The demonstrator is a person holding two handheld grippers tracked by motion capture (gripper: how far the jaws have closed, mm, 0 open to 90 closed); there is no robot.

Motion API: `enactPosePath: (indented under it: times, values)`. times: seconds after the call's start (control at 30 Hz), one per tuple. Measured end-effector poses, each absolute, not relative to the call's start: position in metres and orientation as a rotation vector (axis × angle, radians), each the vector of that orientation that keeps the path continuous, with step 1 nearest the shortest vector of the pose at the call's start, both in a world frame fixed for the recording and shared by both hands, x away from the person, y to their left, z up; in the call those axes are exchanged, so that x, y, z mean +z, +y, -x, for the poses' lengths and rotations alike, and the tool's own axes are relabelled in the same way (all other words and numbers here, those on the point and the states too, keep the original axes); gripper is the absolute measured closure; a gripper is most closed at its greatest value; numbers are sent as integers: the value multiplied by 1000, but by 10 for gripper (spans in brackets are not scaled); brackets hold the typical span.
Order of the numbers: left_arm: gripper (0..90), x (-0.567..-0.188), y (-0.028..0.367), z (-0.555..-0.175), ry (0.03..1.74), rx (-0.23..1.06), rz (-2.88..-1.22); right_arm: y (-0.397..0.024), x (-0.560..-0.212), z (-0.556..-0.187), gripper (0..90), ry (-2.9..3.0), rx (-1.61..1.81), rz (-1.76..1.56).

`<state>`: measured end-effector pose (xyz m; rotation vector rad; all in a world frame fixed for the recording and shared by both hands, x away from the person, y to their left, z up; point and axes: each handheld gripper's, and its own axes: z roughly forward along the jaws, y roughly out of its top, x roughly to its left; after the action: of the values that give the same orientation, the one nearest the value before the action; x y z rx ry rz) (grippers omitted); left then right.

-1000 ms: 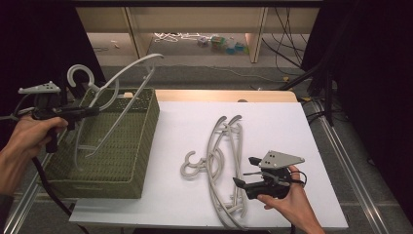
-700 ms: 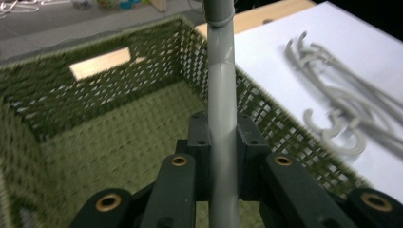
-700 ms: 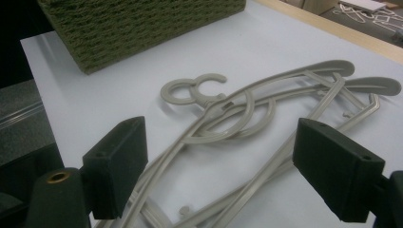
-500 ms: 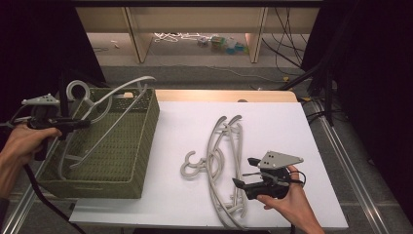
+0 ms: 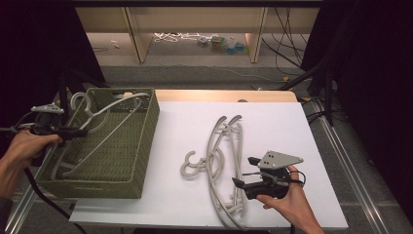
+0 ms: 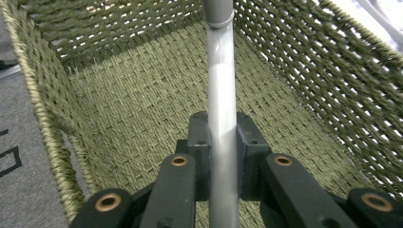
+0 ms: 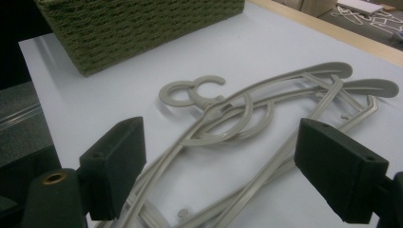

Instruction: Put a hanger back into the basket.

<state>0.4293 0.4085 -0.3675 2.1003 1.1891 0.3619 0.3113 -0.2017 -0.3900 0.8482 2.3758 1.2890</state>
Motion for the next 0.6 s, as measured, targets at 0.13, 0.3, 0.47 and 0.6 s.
enactPosePath:
  times: [0.13,0.3,0.47,0.6]
  values:
    - [792,-374,403,-434,1193,340,-2132,-201,-390,-311,187,2379,1288,-846]
    - [791,-385,396,-439,1207,311,-2167,-202,-390,-311,186,2380,1290,-850]
    - [789,-399,392,-445,1229,277,-2154,-202,-389,-311,187,2381,1293,-849]
    - [769,-406,395,-445,1282,270,-2113,-203,-389,-311,188,2374,1293,-842]
